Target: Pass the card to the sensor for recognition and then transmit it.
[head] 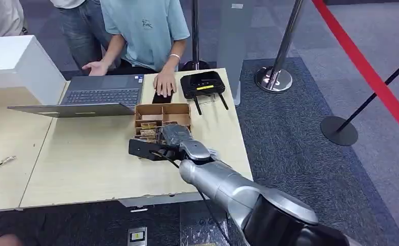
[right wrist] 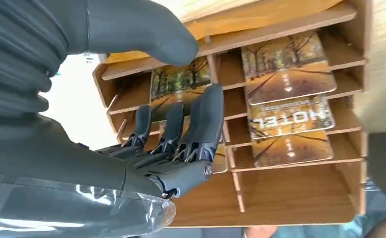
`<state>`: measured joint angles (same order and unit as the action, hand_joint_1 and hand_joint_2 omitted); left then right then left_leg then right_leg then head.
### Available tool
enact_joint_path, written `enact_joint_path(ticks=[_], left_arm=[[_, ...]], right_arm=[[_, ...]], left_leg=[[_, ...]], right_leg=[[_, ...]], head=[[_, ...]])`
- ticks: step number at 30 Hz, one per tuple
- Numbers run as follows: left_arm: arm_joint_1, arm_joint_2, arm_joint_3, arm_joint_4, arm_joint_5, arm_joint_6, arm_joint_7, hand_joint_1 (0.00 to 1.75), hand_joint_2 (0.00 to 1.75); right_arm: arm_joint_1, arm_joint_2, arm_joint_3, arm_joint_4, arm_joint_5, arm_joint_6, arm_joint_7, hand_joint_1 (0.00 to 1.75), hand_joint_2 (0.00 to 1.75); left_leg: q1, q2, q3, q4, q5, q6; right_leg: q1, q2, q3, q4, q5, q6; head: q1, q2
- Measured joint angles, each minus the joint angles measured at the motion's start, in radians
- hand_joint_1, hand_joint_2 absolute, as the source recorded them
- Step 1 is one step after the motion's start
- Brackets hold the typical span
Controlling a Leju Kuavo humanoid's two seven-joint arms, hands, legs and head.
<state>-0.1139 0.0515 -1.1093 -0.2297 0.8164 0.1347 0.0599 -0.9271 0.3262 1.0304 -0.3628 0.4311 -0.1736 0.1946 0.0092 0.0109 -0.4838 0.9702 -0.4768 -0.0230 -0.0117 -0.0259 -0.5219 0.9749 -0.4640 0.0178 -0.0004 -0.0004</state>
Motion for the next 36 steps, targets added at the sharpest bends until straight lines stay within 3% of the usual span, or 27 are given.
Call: enact_joint_path(ticks=[24, 36], left_arm=[[0.0, 0.0, 0.0, 0.0, -0.002, -0.002, 0.018, 0.0, 1.75], [0.0, 0.0, 0.0, 0.0, -0.002, 0.006, 0.013, 0.0, 1.75]], right_arm=[[-0.043, -0.057, 0.0, 0.0, 0.005, 0.001, 0.033, 0.94, 1.75], [-0.021, -0.058, 0.001, 0.0, 0.005, 0.011, 0.032, 0.94, 1.75]], left_leg=[[0.0, 0.0, 0.0, 0.0, 0.0, 0.0], [0.0, 0.0, 0.0, 0.0, 0.0, 0.0]], right_leg=[[0.0, 0.0, 0.0, 0.0, 0.0, 0.0], [0.0, 0.0, 0.0, 0.0, 0.0, 0.0]], head=[[0.0, 0.0], [0.0, 0.0]])
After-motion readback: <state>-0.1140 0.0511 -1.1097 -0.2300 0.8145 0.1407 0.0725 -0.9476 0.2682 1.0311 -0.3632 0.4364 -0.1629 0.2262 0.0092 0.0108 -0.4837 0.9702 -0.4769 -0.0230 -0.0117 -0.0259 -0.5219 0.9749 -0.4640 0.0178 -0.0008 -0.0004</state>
